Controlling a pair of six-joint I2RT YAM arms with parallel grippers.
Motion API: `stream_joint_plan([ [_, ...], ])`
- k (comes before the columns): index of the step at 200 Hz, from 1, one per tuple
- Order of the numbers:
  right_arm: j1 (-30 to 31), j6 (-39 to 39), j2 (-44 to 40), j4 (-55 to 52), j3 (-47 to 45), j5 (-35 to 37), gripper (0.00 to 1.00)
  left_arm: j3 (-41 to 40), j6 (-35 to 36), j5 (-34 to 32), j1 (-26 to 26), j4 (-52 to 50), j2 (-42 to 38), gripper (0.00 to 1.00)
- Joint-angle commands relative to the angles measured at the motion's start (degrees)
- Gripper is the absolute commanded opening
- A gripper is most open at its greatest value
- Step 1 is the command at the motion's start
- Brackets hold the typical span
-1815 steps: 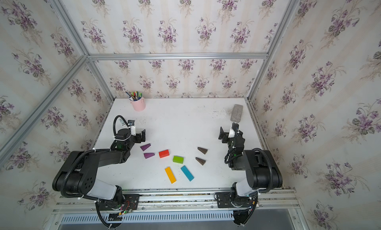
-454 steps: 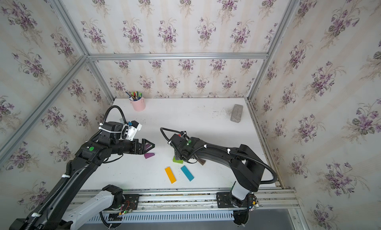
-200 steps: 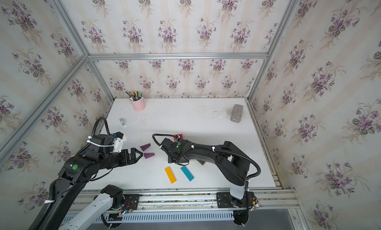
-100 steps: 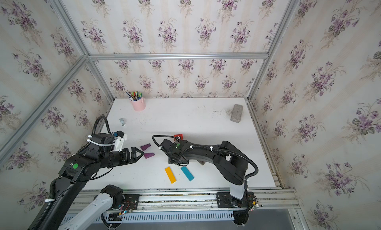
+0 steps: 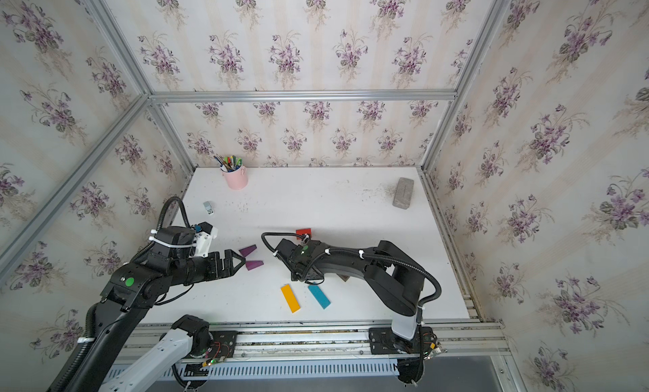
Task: Assemble a small pinwheel with building blocks
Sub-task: Pick up the building block from the center of the board, then assemble the building block at the center of the board.
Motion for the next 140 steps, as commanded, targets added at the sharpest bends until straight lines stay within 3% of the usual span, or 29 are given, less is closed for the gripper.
stream_joint_plan([
  [1,-0.55,-0.68,0.25,-0.77,0.64,1.87,0.66,0.13,-0.34,0.13,0.05,0.87,0.26,1.0],
  [61,-2.72,-2.56,0.29,0.65,0.37,1.49,0.55,0.56,-0.24,-0.2,0.05,1.27,0.74,1.0],
  [110,-7.96,-10.16,0.68,4.97,1.46,-0.27,0.54,1.65,0.67,-1.16,0.01,4.16,3.37,1.0],
  [140,-8.41,-14.52,4.73,1.9,8.07,0.02,0.54,4.33,5.48,1.22,0.15,4.19,8.94,1.0],
])
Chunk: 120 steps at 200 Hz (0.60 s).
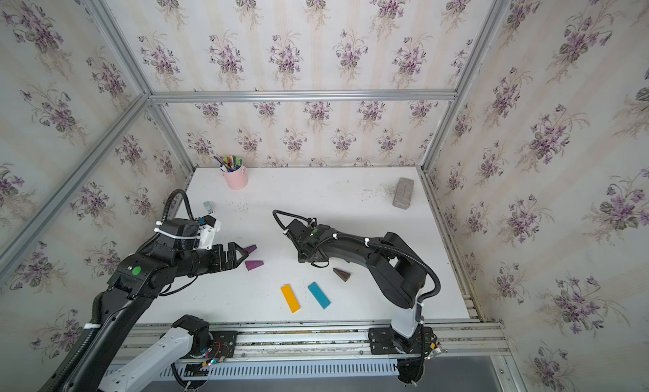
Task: Assemble a small pinwheel with building blocks
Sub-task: Assemble the building block at the center of the board.
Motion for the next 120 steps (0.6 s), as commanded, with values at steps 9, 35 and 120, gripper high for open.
stream_joint_plan([
  [9,-0.1,-5.0,3.31,-0.43,4.36,-0.15,0.54,1.66,4.42,3.0,0.15,1.64,5.02,1.0],
  [35,-1.05,-5.72,5.5,-1.94,7.13,-0.6,0.54,0.94,5.66,3.47,0.14,1.99,7.72,1.0],
  [120,-3.16,-9.33,6.42,-1.18,8.21,-2.65,0.54,-0.43,5.72,1.96,1.11,3.57,8.6,1.0],
])
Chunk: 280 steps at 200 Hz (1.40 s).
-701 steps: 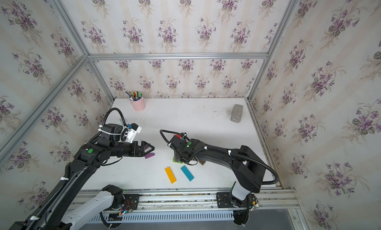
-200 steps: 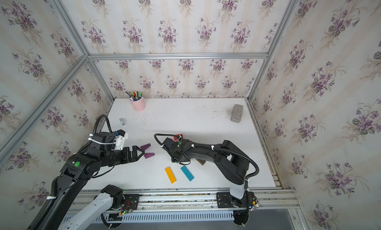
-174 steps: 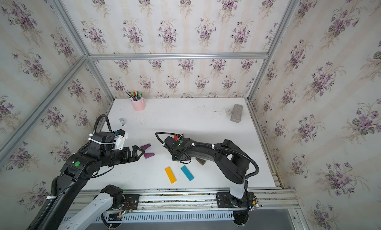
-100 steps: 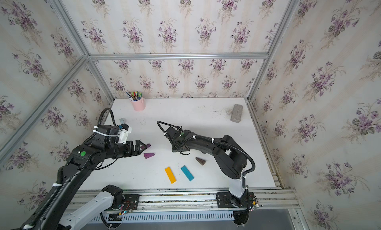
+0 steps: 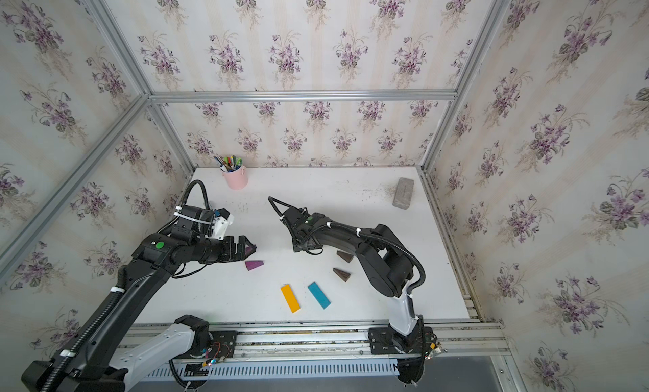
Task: Assemble a small pinwheel with building blocks
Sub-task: Assemble the building block at the center of the board.
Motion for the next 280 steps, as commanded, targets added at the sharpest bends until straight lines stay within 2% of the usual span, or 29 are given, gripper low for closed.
stream_joint_plan([
  [1,-0.09,-0.91,0.34,-0.16,0.03,-0.69,0.54,-0.57,0.22,-0.37,0.19,0.75,-0.08,1.0],
  [280,-1.92,-1.98,4.8,0.52,4.29,-0.87,0.54,0.72,0.89,0.49,0.45,0.79,0.97,1.0],
])
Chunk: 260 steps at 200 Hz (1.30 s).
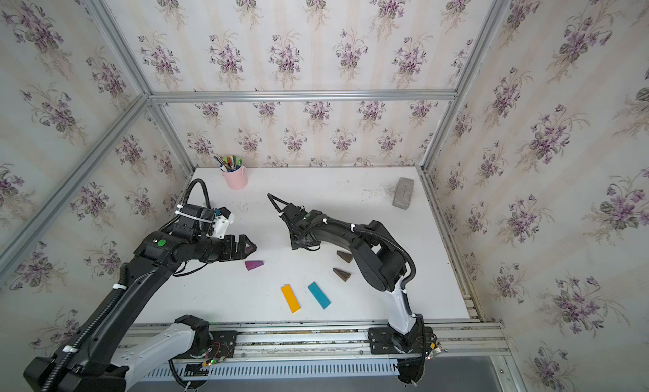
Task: Assemble a small pinwheel with building blocks
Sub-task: Assemble the building block at the center of the board.
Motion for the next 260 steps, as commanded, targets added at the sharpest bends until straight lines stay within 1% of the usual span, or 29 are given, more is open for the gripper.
stream_joint_plan([
  [1,-0.21,0.7,0.47,-0.12,0.2,0.77,0.54,0.11,0.47,0.65,0.06,0.66,-0.1,1.0],
  [129,-0.52,1.18,1.57,0.06,1.75,0.18,0.54,-0.5,0.04,1.72,0.06,1.06,-0.01,1.0],
  [260,-0.92,1.59,1.0,-0.1,0.96,0.63,0.55,-0.87,-0.46,2.43,0.01,1.67,-0.19,1.0],
])
